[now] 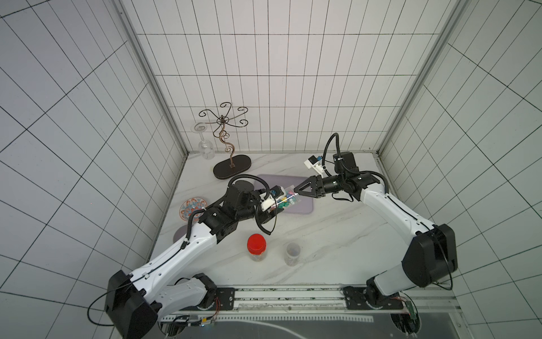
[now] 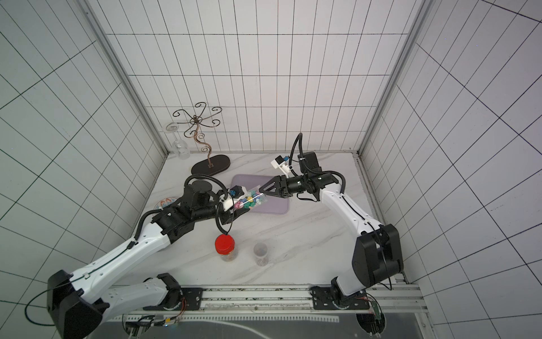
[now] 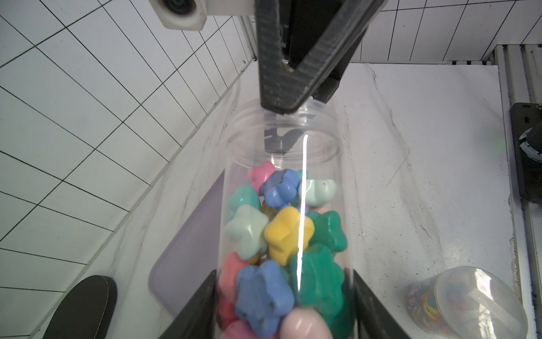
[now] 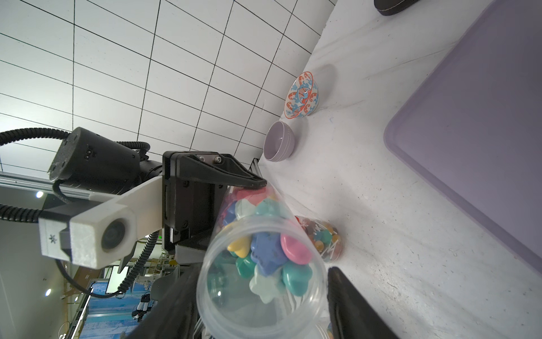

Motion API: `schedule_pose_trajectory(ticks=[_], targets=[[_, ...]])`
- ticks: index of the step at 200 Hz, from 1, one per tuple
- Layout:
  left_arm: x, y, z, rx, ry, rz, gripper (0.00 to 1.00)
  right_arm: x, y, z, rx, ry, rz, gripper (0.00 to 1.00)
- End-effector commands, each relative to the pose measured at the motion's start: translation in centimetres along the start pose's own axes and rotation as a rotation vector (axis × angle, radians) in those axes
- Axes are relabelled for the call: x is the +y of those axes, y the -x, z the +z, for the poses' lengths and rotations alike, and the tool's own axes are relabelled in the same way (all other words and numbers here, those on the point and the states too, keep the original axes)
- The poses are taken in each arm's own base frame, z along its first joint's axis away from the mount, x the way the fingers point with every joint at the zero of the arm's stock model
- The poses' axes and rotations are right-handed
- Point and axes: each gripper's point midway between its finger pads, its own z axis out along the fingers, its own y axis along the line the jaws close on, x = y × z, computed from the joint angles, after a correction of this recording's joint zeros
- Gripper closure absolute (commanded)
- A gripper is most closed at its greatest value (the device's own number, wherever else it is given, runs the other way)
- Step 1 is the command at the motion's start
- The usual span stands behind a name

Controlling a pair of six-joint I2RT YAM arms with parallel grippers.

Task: Pour the candies out of the jar
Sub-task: Unscrew the lid from the jar.

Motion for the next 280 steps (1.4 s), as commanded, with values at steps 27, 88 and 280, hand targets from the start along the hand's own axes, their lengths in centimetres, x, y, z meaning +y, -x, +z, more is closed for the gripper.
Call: schedule_pose_trajectory(ticks=[27,88,280], targets=[[0.2,2.6,-0.3,-0.097,-0.003,0.015,0.59,4.3,2.2,-0.6,-0.029,0.080,-0.151,0.38],[-0.1,3.4,-0.3,-0.143,-0.033,-0.024,0.60,4.8,1.1,-0.8,-0.017,0.130,-0.221,0.42],[0.9,6.1,-3.0,-0.338,-0.240,-0.188,0.59,8.6,-4.7,-3.0,-0.002,0.373,-0.682,0.45]])
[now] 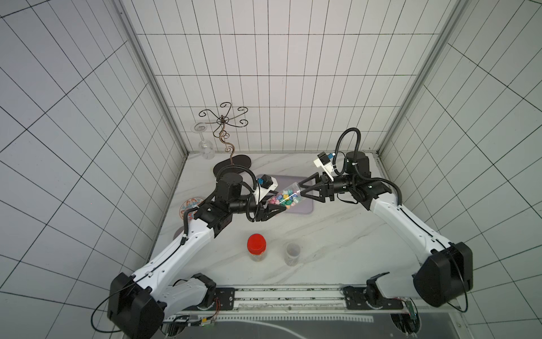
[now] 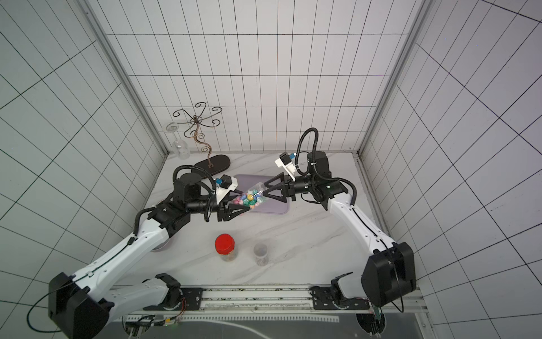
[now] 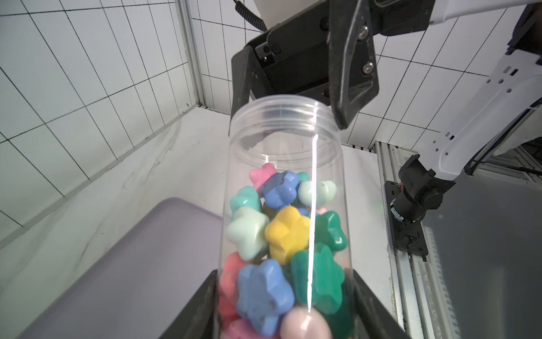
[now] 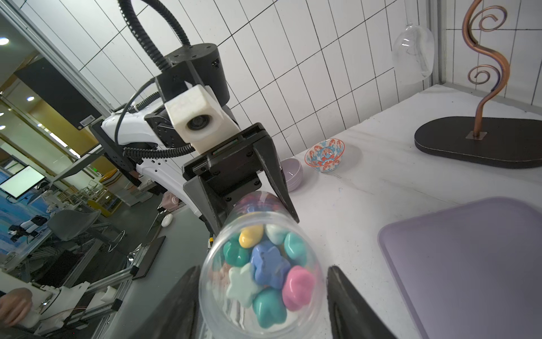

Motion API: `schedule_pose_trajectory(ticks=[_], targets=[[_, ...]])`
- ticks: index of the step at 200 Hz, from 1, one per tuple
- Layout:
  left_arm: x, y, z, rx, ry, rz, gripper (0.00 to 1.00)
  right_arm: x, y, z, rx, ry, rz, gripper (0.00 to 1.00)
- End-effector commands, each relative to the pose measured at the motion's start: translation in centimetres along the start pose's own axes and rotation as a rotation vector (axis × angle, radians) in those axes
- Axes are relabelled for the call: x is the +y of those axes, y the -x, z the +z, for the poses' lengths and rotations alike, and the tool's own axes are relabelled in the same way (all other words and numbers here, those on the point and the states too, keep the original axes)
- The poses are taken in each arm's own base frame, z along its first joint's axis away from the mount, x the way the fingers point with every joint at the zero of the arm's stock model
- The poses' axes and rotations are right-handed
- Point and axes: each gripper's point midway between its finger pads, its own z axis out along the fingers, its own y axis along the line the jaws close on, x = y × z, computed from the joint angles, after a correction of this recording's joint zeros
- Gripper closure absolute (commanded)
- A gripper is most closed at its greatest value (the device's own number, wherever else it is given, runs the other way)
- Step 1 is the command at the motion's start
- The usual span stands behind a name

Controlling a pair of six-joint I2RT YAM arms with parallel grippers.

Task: Pour the candies out of the jar
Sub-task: Unscrew the lid from the jar.

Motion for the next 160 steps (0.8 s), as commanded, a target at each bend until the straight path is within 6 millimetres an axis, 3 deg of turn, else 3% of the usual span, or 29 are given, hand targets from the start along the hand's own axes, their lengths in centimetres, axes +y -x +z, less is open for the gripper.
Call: schedule_pose_trajectory(ticks=[1,75,98,132,160], targets=[[0.8,3.0,-0.7,-0.102,0.026,0.077,0.59,4.9,-1.5,-0.5,0.014,0.242,-0.039,0.45],[0.6,2.4,-0.5,-0.088,0.003,0.066,0.57,4.3,-0.8,-0.9,0.002,0.199,-0.031,0.45],[0.6,2.3,-0.4,-0.082,0.002,0.069,0.57,3.7,-0.3,-0.9,-0.003,0.155,-0.016,0.33],[0.8,2.0,-0.4,-0.070,0.015,0.075,0.58,3.8,1.1,-1.1,-0.027,0.112,-0.020,0.26],[1.2,1.7,-0.3,-0.054,0.047,0.084,0.58,2.1,2.5,-1.8,-0.068,-0.022,0.054,0.18]])
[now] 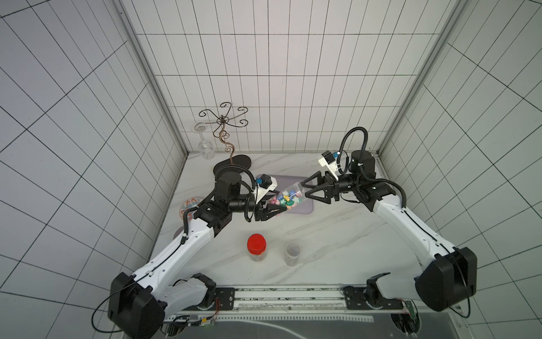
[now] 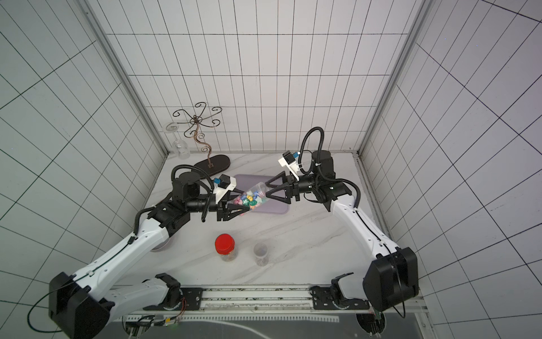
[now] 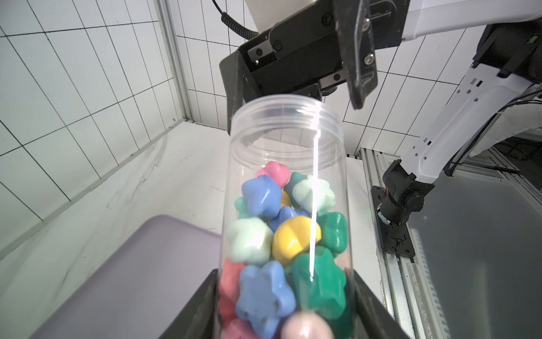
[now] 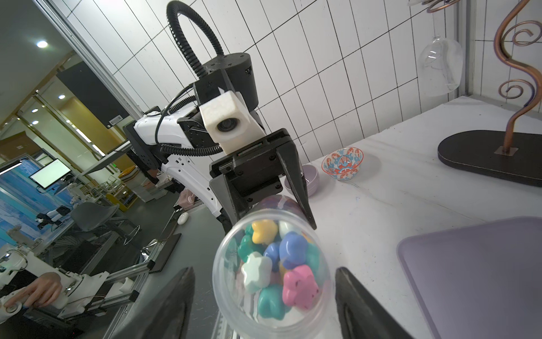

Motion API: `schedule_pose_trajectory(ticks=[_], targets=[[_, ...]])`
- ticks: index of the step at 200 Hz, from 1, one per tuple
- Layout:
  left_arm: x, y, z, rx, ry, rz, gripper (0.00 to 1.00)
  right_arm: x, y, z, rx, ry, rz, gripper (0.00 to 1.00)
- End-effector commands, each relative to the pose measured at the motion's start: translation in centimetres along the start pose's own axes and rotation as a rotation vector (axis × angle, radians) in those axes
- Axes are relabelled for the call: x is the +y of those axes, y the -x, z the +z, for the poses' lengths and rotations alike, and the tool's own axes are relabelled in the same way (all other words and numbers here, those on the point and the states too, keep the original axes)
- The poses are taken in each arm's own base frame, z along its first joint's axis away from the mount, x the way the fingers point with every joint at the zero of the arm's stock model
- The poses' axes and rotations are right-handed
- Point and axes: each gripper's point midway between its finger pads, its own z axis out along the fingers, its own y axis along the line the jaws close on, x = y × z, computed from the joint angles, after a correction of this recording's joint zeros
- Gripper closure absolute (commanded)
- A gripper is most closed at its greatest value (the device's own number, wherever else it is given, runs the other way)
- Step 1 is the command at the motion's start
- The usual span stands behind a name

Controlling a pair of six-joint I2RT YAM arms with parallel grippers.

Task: Pour the candies out of the jar
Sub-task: Unscrew the lid from the jar.

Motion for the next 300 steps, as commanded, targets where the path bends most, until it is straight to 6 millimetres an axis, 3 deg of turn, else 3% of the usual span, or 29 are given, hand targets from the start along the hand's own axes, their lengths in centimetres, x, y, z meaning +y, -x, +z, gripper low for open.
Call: schedule_pose_trajectory(ticks=[1,42,92,115,160,221,300], targets=[[1.8,0.8,-0.3,-0.013,0.092,0.050,0.58,0.3,1.1,-0.7,-0.037,-0.062,0.049,0.18],[3.5,-0.8,-0.2,0.081,0.250,0.123,0.58,-2.5,2.9,-2.7,-0.101,-0.200,0.296,0.10],[3.2,-1.3,0.0,0.133,0.333,0.215,0.58,-6.0,-0.6,-2.8,0.016,-0.290,0.549,0.08],[3.3,-1.8,0.1,0.154,0.339,0.221,0.58,-5.2,-1.1,-1.9,0.040,-0.188,0.551,0.08],[3.1,-2.0,0.4,0.163,0.323,0.218,0.58,-5.5,-1.9,-0.7,0.070,-0.170,0.556,0.08],[2.9,-2.1,0.6,0.168,0.314,0.214,0.58,-5.7,-1.4,1.1,0.096,-0.143,0.526,0.09],[2.8,-2.2,0.7,0.171,0.308,0.208,0.58,-5.7,-0.5,1.6,0.079,-0.116,0.499,0.19]])
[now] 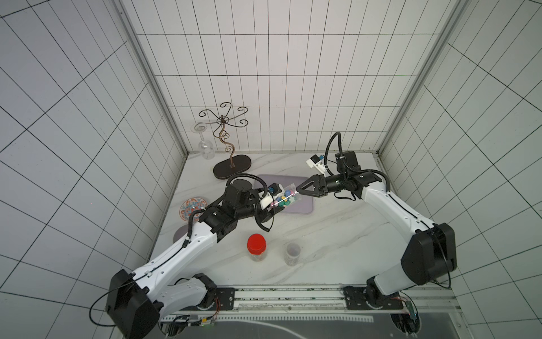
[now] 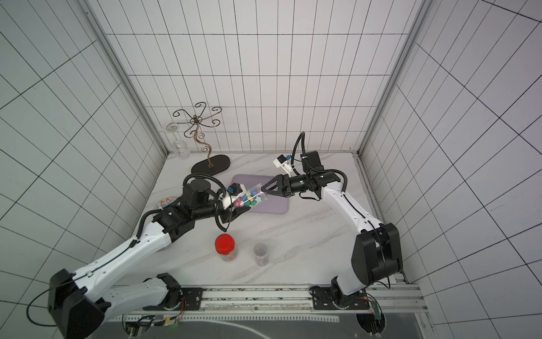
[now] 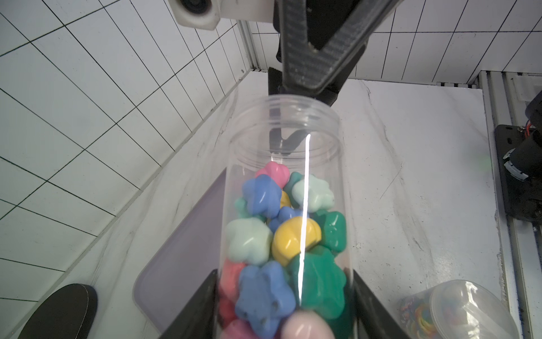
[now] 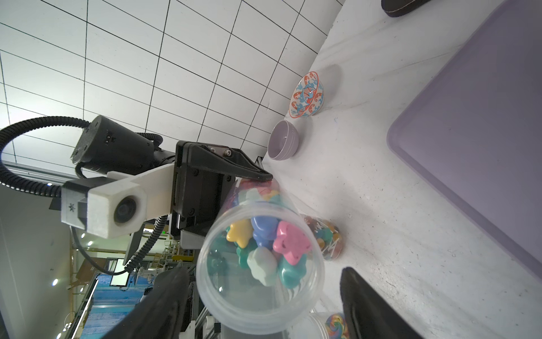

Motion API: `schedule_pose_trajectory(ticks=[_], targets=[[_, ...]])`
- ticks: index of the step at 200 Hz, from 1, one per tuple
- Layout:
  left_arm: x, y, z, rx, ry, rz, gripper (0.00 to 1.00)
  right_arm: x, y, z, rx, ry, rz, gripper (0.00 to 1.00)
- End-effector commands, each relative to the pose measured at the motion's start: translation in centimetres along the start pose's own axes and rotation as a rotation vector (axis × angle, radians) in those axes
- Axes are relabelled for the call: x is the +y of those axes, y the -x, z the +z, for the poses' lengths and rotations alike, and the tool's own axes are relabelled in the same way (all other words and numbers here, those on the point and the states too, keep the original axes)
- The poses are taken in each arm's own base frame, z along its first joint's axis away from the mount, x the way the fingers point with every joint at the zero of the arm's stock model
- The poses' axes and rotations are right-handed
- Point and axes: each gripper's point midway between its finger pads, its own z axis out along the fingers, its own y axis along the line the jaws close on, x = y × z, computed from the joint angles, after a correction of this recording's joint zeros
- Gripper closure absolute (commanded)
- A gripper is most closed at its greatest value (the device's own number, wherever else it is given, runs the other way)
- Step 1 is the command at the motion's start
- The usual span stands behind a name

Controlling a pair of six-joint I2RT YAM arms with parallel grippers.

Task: Pour the candies out of the jar
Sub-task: Unscrew the lid from the jar.

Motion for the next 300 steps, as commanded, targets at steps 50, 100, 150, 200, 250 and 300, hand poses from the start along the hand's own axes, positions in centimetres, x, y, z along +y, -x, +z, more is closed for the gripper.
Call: schedule_pose_trajectory(ticks=[50,100,150,200,250,300], targets=[[0.29,1.92,-0.38,-0.060,0.010,0.033,0.58,3.70,2.60,0.13,-0.018,0.057,-0.129,0.21],[0.31,1.94,-0.37,-0.060,0.010,0.033,0.58,3.94,2.55,0.11,-0.018,0.061,-0.138,0.24],[0.33,1.98,-0.40,-0.061,0.012,0.032,0.58,4.04,2.31,0.15,-0.013,0.070,-0.136,0.27],[0.35,1.90,-0.34,-0.058,0.012,0.031,0.58,3.86,2.02,0.24,-0.010,0.066,-0.131,0.27],[0.41,1.86,-0.18,-0.055,0.011,0.029,0.58,3.72,1.98,0.25,-0.013,0.049,-0.135,0.29],[0.40,1.77,-0.10,-0.053,0.009,0.027,0.58,3.55,1.92,0.37,-0.009,0.040,-0.137,0.33]])
